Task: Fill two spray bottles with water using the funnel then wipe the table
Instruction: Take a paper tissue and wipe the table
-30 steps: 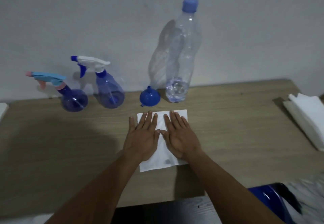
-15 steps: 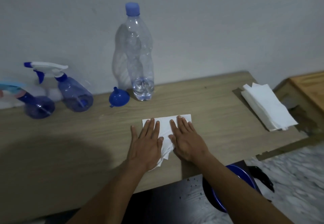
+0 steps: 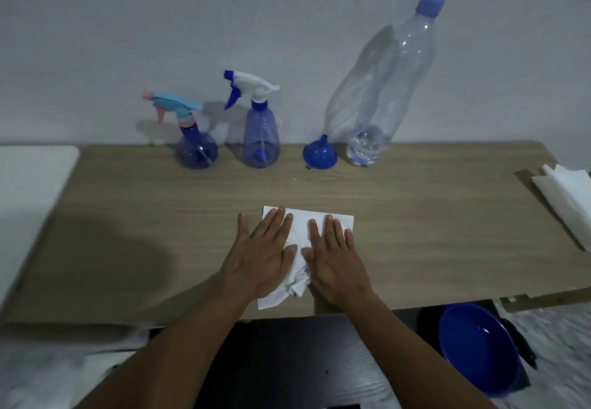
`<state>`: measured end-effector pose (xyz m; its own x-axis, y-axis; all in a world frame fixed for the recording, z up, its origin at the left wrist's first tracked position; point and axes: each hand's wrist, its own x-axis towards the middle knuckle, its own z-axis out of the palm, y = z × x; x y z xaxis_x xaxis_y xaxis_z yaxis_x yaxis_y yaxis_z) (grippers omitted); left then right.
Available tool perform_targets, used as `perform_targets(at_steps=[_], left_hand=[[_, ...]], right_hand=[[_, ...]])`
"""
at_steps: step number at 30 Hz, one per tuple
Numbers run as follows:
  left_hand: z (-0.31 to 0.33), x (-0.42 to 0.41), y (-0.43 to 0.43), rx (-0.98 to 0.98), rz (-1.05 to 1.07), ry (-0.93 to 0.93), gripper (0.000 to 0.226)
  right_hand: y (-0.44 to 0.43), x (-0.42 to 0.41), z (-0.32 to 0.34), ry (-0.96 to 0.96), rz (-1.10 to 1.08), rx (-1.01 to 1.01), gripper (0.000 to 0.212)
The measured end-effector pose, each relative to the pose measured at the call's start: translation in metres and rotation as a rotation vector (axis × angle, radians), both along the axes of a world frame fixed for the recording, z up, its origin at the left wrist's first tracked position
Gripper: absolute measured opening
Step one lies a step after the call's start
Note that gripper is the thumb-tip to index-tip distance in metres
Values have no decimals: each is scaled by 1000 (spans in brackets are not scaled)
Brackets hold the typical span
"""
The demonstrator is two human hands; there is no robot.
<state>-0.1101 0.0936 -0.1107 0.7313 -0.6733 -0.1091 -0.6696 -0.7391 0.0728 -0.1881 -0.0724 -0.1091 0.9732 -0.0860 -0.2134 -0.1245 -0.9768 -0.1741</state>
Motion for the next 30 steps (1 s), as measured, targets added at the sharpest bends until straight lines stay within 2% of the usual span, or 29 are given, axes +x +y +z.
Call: perform_targets(at_steps=[9,15,22,30], left_hand=[[-9,55,176,78,161,-49,68],[-11,32,223,78,232,-14,75],[-7,-20,185,91,194,25,69],[-10,-80,41,39,109,25,68]], right_hand=[[165,77,-4,-34,163,35,62],[207,59,-4,13,239,46,63],[164,3,-5,2,209,61,70],[19,-66,-5,9,131,49,73]])
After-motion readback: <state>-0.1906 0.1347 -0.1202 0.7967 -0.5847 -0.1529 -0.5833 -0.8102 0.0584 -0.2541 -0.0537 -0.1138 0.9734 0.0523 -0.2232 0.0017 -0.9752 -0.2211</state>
